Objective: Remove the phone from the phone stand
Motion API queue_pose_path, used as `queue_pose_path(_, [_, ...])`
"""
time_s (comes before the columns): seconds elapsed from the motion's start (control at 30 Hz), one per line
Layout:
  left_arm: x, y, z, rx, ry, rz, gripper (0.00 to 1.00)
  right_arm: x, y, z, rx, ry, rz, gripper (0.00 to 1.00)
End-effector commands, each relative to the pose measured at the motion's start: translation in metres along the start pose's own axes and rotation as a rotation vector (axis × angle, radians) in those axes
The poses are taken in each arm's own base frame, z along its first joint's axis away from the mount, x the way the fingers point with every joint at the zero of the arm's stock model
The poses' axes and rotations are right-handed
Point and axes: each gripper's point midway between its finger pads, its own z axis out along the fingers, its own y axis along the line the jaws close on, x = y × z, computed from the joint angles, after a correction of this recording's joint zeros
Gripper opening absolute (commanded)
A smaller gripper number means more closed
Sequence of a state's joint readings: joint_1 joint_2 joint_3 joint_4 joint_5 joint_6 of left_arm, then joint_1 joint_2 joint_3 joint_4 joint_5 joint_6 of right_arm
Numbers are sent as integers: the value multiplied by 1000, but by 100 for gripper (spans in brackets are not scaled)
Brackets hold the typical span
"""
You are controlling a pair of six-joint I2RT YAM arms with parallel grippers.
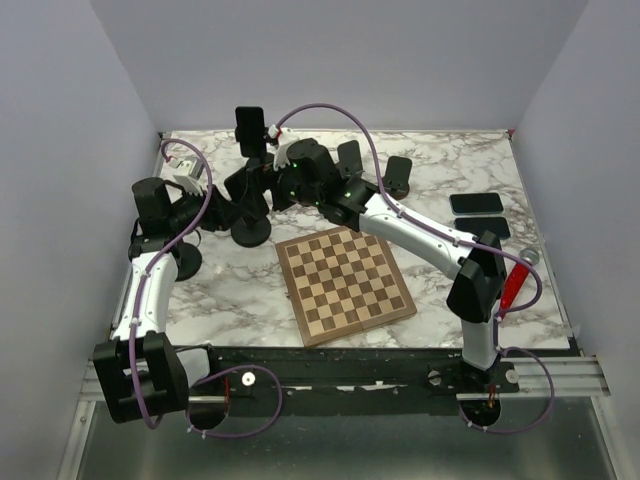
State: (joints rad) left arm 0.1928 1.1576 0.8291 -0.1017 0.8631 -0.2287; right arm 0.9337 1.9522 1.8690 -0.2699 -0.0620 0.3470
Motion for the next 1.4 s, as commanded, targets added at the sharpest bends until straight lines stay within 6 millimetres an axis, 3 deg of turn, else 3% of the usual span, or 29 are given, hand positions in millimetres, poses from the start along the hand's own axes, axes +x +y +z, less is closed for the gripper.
queue_pose_path(0.0, [-10, 13, -2, -54, -24, 121, 56, -13, 5, 2, -45, -25, 0, 100])
queue_pose_path(0.23, [-14, 17, -2, -55, -47, 166, 52, -5, 6, 18, -79, 11, -43, 100])
queue_pose_path(0.37, [-16, 14, 1, -22, -52, 178, 51, -10, 5, 23, -70, 0, -46, 100])
queue_pose_path(0.43, [-12, 11, 2, 6, -48, 176, 50, -16, -1, 27, -23, -16, -16, 100])
queue_pose_path(0.53, [-4, 10, 3, 26, -34, 159, 48, -22, -25, 35, 125, -43, 29, 100])
queue_pose_path(0.77, [-7, 8, 2, 23, -40, 166, 45, -25, -40, 44, 228, -69, -15, 100])
queue_pose_path(1.03, [-2, 10, 3, 5, -14, 145, 53, -21, -20, 51, 209, -79, -94, 100])
queue_pose_path(1.23, [-4, 11, -3, -38, -27, 162, 52, -16, -3, 54, 184, -83, -118, 100])
queue_pose_path(1.37, [-6, 13, -7, -76, -39, 171, 51, -13, -5, 60, 216, -83, -129, 100])
